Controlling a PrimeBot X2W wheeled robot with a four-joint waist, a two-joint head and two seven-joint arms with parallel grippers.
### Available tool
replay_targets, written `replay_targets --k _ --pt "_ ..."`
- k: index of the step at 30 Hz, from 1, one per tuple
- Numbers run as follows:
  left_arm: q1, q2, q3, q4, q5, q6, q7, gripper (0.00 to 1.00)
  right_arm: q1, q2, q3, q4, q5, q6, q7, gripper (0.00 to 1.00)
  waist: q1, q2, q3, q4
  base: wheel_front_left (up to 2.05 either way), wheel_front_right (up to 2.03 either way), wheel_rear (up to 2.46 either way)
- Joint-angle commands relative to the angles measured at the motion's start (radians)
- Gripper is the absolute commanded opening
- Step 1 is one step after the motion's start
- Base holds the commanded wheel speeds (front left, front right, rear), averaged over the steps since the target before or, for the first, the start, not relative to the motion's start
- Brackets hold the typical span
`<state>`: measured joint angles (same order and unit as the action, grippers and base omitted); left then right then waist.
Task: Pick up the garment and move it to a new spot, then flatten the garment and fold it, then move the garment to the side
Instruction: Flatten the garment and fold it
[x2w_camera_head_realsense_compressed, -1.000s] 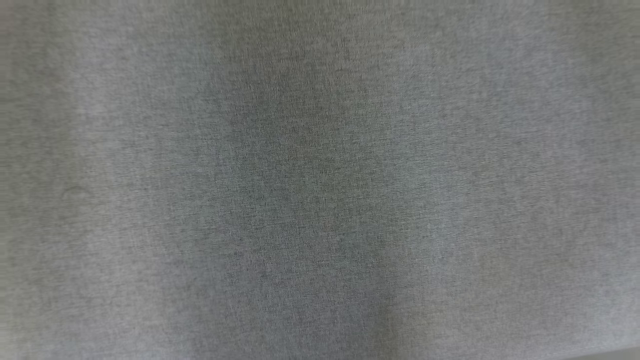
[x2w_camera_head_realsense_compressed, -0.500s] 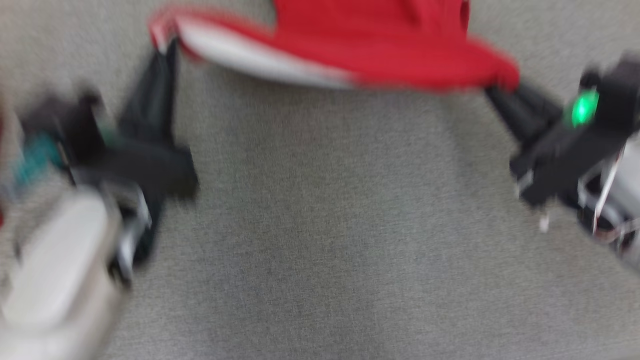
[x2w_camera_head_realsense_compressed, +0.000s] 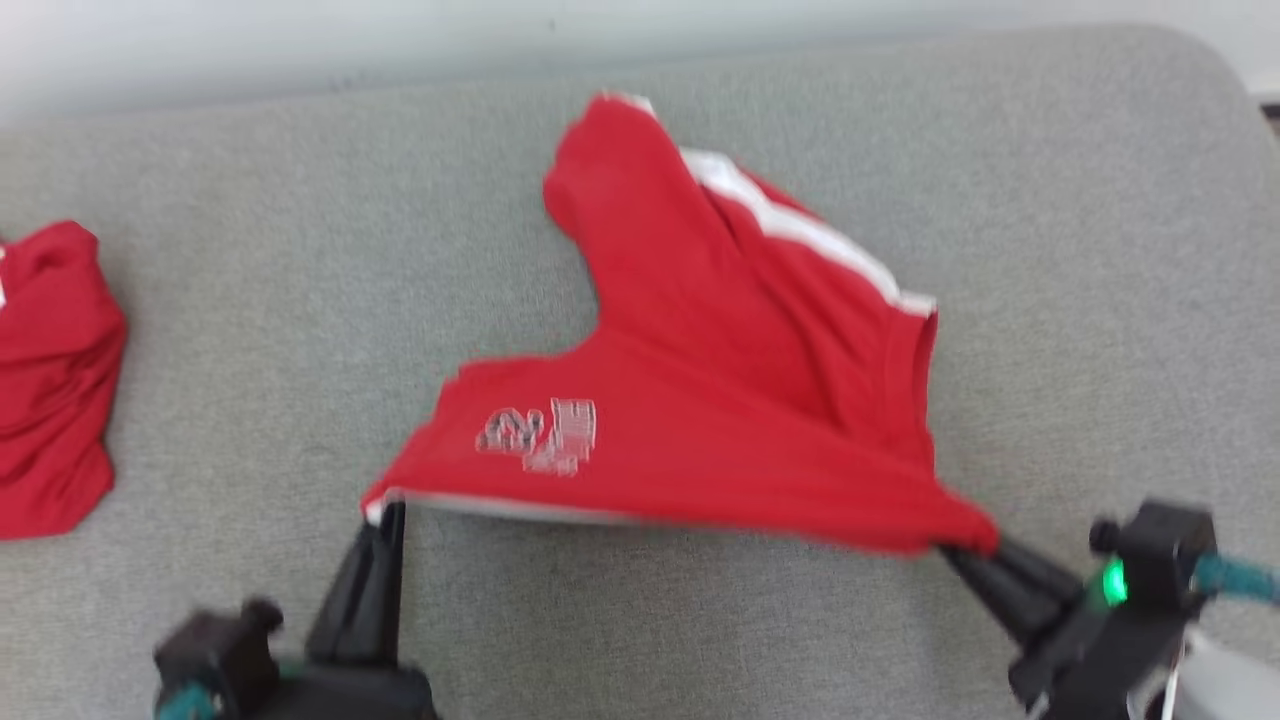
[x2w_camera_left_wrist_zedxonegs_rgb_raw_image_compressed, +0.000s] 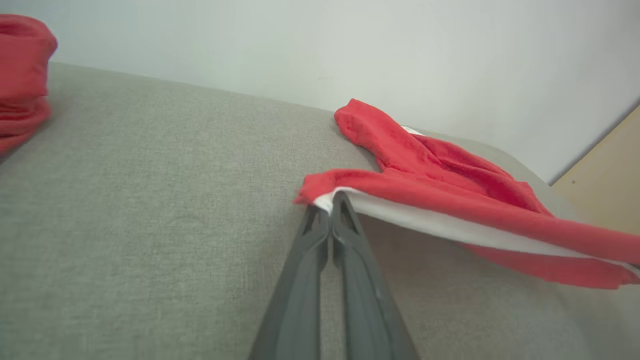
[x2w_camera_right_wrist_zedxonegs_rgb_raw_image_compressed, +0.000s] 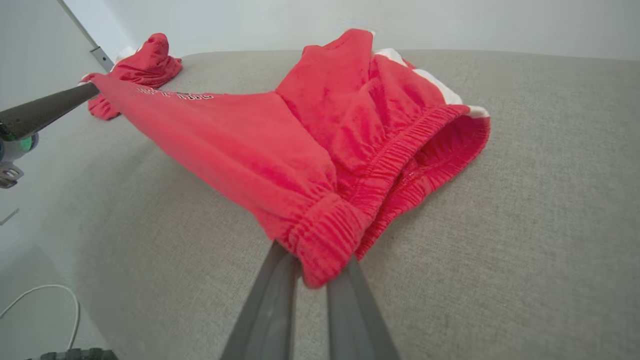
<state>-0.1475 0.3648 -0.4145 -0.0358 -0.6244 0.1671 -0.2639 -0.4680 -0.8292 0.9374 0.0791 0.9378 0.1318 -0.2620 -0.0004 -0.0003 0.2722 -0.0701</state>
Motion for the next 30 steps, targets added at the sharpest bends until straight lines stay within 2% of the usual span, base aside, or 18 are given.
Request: replay_targets --k 1,9,14,16,21,30 --pt "0.079 -0.027 0.038 -0.006 0.011 -0.008 -0.001 0.00 0.067 -0.002 -0.018 -0.004 -0.023 -0.002 -0.004 0.00 0.0004 0.0003 -0.047 0.006 0.00 0.00 0.00" --pt "0.234 -0.075 0.110 0.001 0.070 -0.060 -0.001 0.00 0.255 0.018 -0.051 -0.022 -0.052 -0.002 -0.001 0.00 0.0004 0.0003 -0.086 0.026 0.00 0.00 0.00" --pt "0.249 -0.086 0.120 0.024 0.116 -0.093 -0.001 0.00 0.322 0.042 -0.089 -0.035 -0.070 -0.002 0.007 0.00 0.0004 0.0003 -0.091 0.028 0.00 0.00 0.00" --pt "0.219 -0.082 0.111 0.037 0.131 -0.113 -0.001 0.00 0.332 0.067 -0.109 -0.042 -0.055 -0.002 0.008 0.00 0.0004 0.0003 -0.092 0.023 0.00 0.00 0.00" --pt "0.089 -0.031 0.086 0.067 0.188 -0.157 0.030 0.00 0.307 0.109 -0.154 -0.051 -0.026 -0.002 0.012 0.00 0.0004 0.0003 -0.085 -0.007 0.00 0.00 0.00" --pt "-0.296 0.068 0.014 0.169 0.253 -0.267 0.203 0.00 0.167 0.206 -0.185 0.009 0.028 -0.002 0.017 0.00 0.0004 0.0003 -0.017 -0.119 0.00 0.00 0.00"
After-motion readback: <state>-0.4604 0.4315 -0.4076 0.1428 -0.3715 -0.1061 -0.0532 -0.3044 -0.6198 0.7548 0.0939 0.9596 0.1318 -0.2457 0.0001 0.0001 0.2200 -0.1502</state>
